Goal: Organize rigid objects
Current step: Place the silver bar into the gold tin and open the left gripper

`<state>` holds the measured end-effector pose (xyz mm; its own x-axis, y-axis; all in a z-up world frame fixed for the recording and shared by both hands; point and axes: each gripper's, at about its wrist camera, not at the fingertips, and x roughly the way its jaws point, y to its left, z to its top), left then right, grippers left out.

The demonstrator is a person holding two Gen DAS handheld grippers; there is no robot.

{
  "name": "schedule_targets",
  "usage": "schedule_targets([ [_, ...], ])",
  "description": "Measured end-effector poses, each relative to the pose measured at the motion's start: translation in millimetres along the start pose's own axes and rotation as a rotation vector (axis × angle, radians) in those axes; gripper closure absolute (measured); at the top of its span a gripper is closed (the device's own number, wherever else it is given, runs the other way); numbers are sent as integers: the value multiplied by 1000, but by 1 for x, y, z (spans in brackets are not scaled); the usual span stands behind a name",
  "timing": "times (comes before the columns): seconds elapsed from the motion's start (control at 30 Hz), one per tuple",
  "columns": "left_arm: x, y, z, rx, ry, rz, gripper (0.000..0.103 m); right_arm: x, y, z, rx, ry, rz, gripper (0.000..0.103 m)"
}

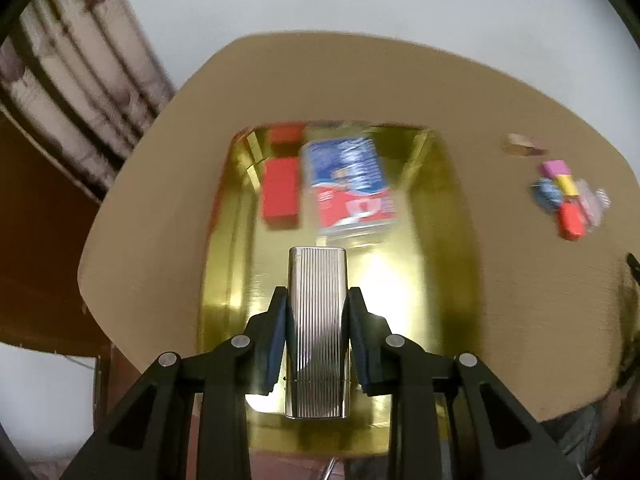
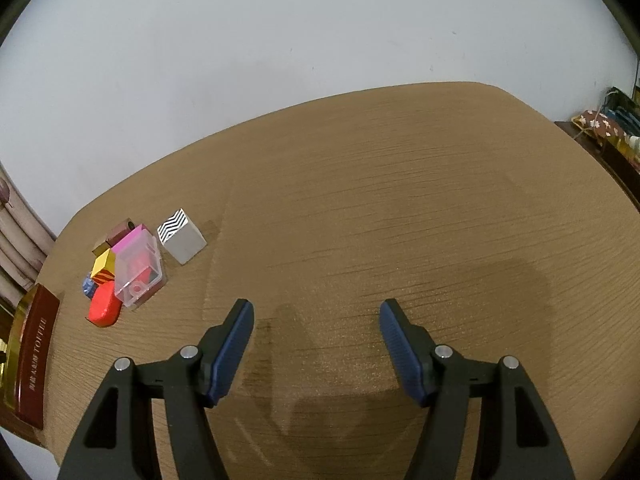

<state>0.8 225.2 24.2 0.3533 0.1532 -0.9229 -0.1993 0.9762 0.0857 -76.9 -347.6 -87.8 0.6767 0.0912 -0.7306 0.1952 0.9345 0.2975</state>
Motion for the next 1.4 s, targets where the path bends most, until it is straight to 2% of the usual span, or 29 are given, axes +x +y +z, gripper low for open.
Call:
schedule_targets([
  [0.1,22,2,5,-1,1,5,77,3,3,0,-7,3,-8,35],
  [0.2,27,5,8,31,-11,14,77,6,7,0,-14,7,-15,35],
  [0.4,44,10,7,22,21,38,77,9,13,0,-22,10,-20,34],
  [0.67,51,8,10,29,3,73,77,10,18,-1,-24,11,-22,34],
  [0.9,47,7,16,46,-38,151,73,10,19,-1,-15,17,-23,34],
  [0.97,36,10,15,28,-57,120,70,10,17,0,-11,16,-19,34],
  [1.13,-9,4,1,-27,-159,87,60,9,12,-1,-5,14,-14,34],
  [1.27,-49,-23,-24,-41,-235,21,59,9,13,-1,-8,15,-17,34],
  [1.4,-78,-63,-52,-26,-282,-80,49,9,15,-1,-18,20,-28,34],
])
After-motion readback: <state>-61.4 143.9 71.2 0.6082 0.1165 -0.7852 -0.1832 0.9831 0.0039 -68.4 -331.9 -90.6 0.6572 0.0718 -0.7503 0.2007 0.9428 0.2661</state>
